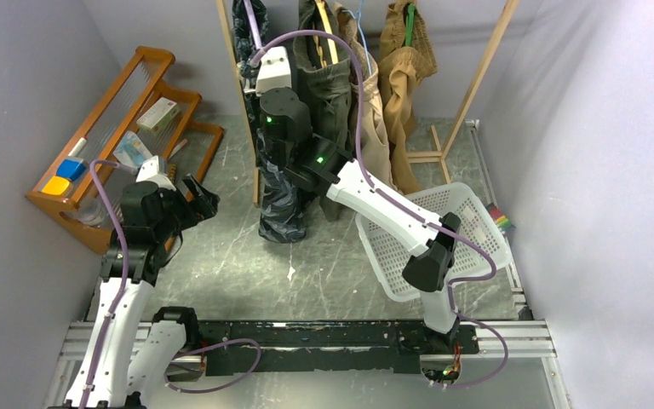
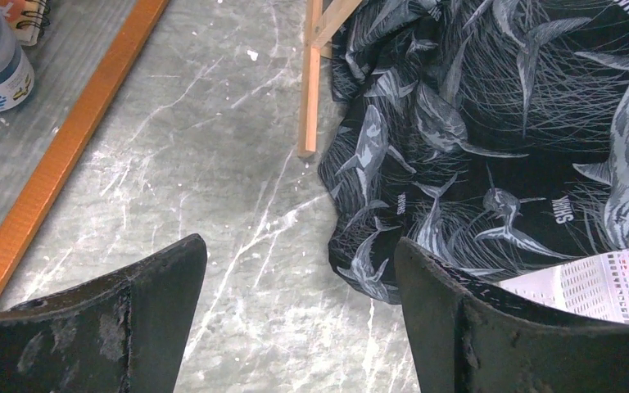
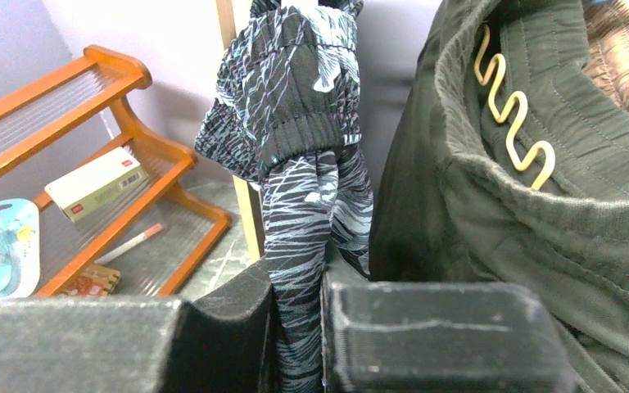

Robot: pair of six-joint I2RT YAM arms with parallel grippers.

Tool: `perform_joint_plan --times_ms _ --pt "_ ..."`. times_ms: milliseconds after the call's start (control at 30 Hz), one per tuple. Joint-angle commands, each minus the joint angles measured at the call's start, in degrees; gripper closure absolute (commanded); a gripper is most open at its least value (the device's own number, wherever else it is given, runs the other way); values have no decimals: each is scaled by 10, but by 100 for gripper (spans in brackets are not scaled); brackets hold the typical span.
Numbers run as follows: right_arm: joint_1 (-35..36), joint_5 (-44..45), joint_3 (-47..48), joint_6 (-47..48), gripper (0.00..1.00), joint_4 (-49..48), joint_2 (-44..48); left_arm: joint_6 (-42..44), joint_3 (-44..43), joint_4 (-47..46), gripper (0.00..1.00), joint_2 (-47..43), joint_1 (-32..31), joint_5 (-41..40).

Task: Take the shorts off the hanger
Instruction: Pick up the hanger from the clothes rod.

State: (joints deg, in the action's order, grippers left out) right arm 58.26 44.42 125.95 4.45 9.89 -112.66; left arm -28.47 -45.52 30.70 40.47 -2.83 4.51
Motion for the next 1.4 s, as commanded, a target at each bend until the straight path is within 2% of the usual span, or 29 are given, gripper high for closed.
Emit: perform_joint_plan --times_ms 0,233,500,700,800,867,933,1067,1167,1367 --pt "2 17 8 4 100 -62 38 -7 11 -38 11 1 -1 7" --pt "2 2 50 -20 100 -5 38 -2 -4 -22 11 13 -1 4" --pt "5 -18 -17 -36 100 -22 89 -6 -2 -13 11 -7 -1 -9" --pt "5 -34 -2 -44 100 25 90 -11 3 -22 11 -1 -1 0" --pt "5 -27 -45 -48 100 20 110 -11 1 -20 11 1 -1 5" --pt "5 -59 -111 -43 100 -7 144 -12 3 -21 11 -2 -1 4" --pt "5 -94 -123 -37 100 1 152 -12 3 -23 11 -3 -1 6" --pt "5 -54 -123 -41 100 17 155 -10 -2 -18 11 0 -1 7" --pt "5 -39 -155 -38 100 -9 170 -10 -5 -14 11 0 -1 4" --pt "6 -45 -195 -42 100 -16 193 -13 -5 -13 11 -4 -1 7"
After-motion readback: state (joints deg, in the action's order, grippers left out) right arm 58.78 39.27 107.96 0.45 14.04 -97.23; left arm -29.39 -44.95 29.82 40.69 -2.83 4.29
